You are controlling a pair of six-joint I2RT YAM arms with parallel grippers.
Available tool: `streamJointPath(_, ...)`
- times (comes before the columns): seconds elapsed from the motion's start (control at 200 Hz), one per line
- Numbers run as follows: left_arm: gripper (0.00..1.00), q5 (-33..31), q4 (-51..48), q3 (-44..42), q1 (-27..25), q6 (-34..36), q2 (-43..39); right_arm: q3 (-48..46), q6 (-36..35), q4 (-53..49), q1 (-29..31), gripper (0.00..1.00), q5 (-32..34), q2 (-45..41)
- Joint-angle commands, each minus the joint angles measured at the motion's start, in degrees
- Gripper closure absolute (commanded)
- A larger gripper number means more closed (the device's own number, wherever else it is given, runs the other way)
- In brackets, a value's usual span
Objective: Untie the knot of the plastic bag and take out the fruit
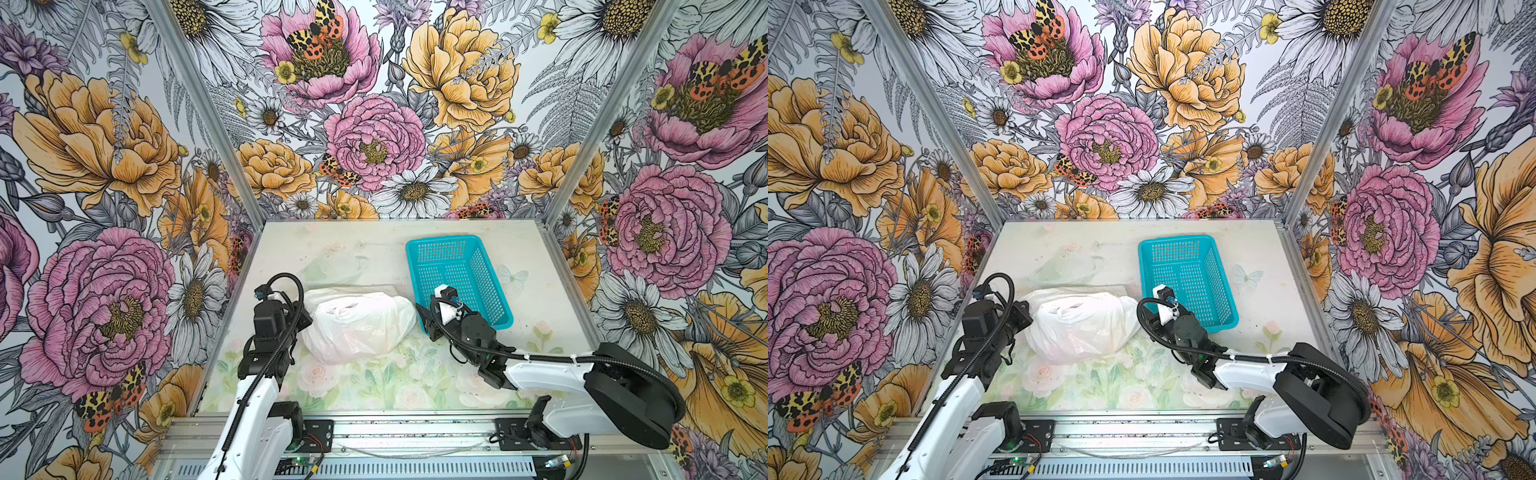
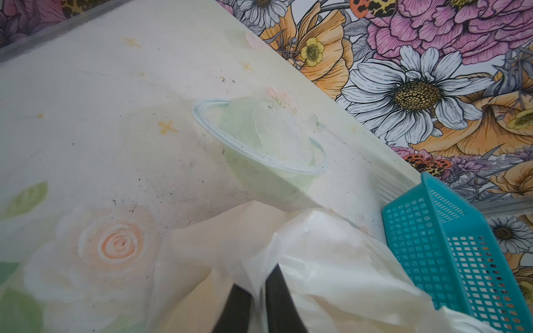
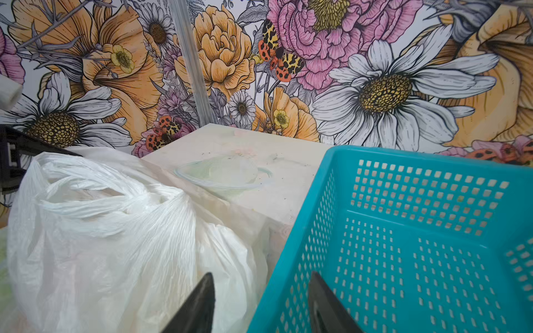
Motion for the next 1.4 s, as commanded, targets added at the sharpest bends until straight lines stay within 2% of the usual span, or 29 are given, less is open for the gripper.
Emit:
streamJointPath(0.0, 0.70, 1.37, 1.85, -0.85, 0.43, 0.16, -2.32, 5.65, -2.71, -8.89, 1.65, 0.30, 1.08, -4.13)
streamJointPath(0.09, 0.47, -0.14, 0.16, -0.97, 0.45, -0.07, -4.30, 10.84, -3.07, -17.06, 2.64, 0.14, 0.05, -4.41)
streamJointPath(0.19, 0.30, -0.40, -0.42, -1.66, 0.45, -0.21, -7.14, 20.01, -2.47, -28.79, 3.04, 0.12, -1.87, -0.35)
streamJointPath(0.285, 0.21, -0.82, -1.25, -2.22, 0.34, -0.33, -9.74, 27.93, -1.56, -35.89, 3.27, 0.13, -1.95, 6.69)
streamJointPath(0.46, 0.12, -0.29, -1.55, -2.96, -0.24, -0.27, -13.33, 40.34, -0.62, -44.37, 3.06, 0.15, -2.10, 20.15)
streamJointPath(0.535, 0.10, -0.85, -1.54, -2.91, -1.13, -0.09, -13.85, 43.50, -0.01, -45.33, 2.82, 0.20, -2.69, 24.34)
streamJointPath(0.58, 0.09, -1.18, -1.62, -2.73, -1.99, 0.14, -13.90, 44.38, 0.61, -45.27, 2.33, 0.27, -3.84, 25.86)
streamJointPath(0.676, 0.07, -2.31, -1.92, -1.47, -4.55, 1.01, -13.01, 45.51, 1.49, -45.33, 1.68, 0.62, -5.89, 27.38)
streamJointPath(0.741, 0.08, -4.23, -3.67, 1.08, -7.61, 2.35, -11.82, 45.06, 1.83, -45.01, 1.72, 0.91, -5.08, 26.87)
streamJointPath(0.771, 0.09, -6.12, -5.12, 2.53, -9.63, 3.28, -11.08, 44.60, 2.09, -44.48, 1.73, 1.00, -4.64, 26.34)
streamJointPath(0.916, 0.07, -19.96, -8.71, 7.20, -22.40, 7.72, -9.44, 39.84, 2.64, -39.18, 1.84, 1.00, -4.82, 23.03)
streamJointPath(1.011, 0.04, -23.32, -8.62, 8.42, -27.84, 9.26, -8.17, 36.67, 2.76, -36.32, 1.95, 1.00, -5.27, 20.29)
streamJointPath(1.226, 0.02, -24.03, -9.01, 11.64, -29.26, 9.27, 0.72, 30.42, 2.56, -30.36, 2.26, 1.00, -7.61, 15.56)
streamJointPath(1.396, 0.01, -23.92, -9.30, 13.55, -29.34, 8.89, 7.19, 26.72, 2.11, -27.10, 2.34, 1.00, -6.90, 13.99)
